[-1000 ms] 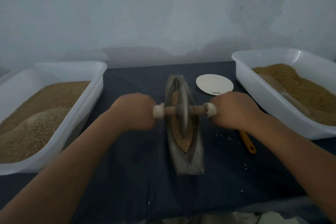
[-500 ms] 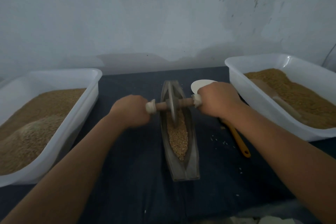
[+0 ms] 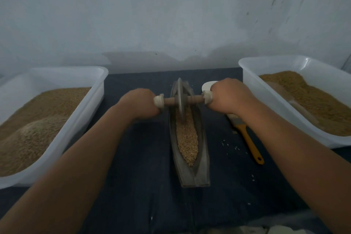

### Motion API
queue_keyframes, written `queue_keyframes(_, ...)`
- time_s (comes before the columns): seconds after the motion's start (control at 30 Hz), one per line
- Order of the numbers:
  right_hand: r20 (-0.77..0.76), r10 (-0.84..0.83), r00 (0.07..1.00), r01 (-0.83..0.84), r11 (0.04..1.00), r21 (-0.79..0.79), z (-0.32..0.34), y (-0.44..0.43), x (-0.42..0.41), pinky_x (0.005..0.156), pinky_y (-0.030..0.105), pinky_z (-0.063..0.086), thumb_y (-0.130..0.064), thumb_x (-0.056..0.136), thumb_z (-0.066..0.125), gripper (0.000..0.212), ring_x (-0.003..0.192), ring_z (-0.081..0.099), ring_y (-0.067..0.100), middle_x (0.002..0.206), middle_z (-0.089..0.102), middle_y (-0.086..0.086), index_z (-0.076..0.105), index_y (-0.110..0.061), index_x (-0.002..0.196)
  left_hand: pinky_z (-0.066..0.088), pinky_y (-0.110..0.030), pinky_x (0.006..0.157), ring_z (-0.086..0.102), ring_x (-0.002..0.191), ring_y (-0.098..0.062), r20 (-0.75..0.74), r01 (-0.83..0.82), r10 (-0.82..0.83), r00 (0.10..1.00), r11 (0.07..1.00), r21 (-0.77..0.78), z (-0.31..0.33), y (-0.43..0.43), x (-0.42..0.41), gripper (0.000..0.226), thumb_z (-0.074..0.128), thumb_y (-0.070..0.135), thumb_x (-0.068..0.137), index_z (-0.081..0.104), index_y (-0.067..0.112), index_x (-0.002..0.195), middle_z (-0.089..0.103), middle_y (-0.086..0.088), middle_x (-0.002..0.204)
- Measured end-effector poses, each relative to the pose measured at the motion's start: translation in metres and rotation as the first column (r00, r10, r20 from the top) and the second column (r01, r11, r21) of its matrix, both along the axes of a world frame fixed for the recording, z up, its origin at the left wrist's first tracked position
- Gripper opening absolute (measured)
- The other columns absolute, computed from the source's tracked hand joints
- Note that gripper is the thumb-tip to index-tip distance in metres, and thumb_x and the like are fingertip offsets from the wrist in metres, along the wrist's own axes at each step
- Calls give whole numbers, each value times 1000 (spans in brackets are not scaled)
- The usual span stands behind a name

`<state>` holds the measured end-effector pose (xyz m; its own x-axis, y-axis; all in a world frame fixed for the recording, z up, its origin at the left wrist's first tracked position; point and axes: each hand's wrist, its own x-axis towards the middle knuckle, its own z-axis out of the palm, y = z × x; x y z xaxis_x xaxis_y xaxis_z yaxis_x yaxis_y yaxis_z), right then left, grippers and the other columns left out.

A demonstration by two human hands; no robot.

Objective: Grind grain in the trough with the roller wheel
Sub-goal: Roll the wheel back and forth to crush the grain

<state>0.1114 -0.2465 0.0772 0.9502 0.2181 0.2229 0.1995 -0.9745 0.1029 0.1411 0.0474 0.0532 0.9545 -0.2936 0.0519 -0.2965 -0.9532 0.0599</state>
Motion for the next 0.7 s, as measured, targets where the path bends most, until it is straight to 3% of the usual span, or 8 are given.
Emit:
queue_keyframes(0.13,-115,42,992,-42,999,-1,-5,-9,-30,55,31,47,-50,85,57,30,61,57,11,65,59,-6,57,-26,68,39,-27,53,58,63,-8,-83,92,-88,993,995,47,1,8,-37,29,63,51,81,61,25,68,62,9,68)
queue_keyframes(0.2,-273,39,961,-42,999,-6,-9,-20,-52,52,30,47,-53,80,56,28,59,60,7,63,62,-7,61,-28,68,39,-24,51,57,59,-5,-36,125,-124,992,992,34,-5,16,-67,24,59,49,76,59,27,68,61,11,64)
queue_keyframes(0.27,-326,43,945,-32,999,40,-13,-28,-64,50,27,47,-59,70,51,30,54,60,4,59,63,-9,62,-31,66,37,-24,49,54,56,-3,21,132,-133,991,990,51,-10,20,-82,23,56,51,72,56,29,67,58,13,61)
queue_keyframes(0.37,-98,70,993,-70,998,10,-22,-24,-52,45,27,40,-65,67,39,39,49,53,5,53,56,-8,55,-30,61,42,-28,52,56,59,-7,0,66,-67,998,995,71,-9,12,-67,28,55,54,75,57,28,66,59,11,63)
queue_keyframes(0.47,181,90,979,-90,996,-6,-22,-11,-16,44,25,27,-47,79,68,39,47,37,5,52,42,-9,41,-29,59,44,-29,55,58,61,-13,56,-68,66,996,997,39,-3,-2,-30,30,59,52,80,59,25,67,61,8,67)
queue_keyframes(0.57,165,34,986,-34,999,0,-14,-3,1,47,27,30,-42,80,66,37,49,37,7,56,41,-8,39,-27,61,47,-29,56,60,62,-16,100,-118,118,988,993,-11,0,-7,-14,31,59,53,78,63,24,68,62,8,69)
queue_keyframes(0.7,58,84,995,-87,995,49,-12,-10,-28,58,33,51,-50,80,56,25,65,62,15,70,62,-6,60,-26,72,46,-30,56,60,63,-12,-66,-5,5,998,1000,-4,-4,7,-45,22,61,45,79,61,25,68,63,7,68)
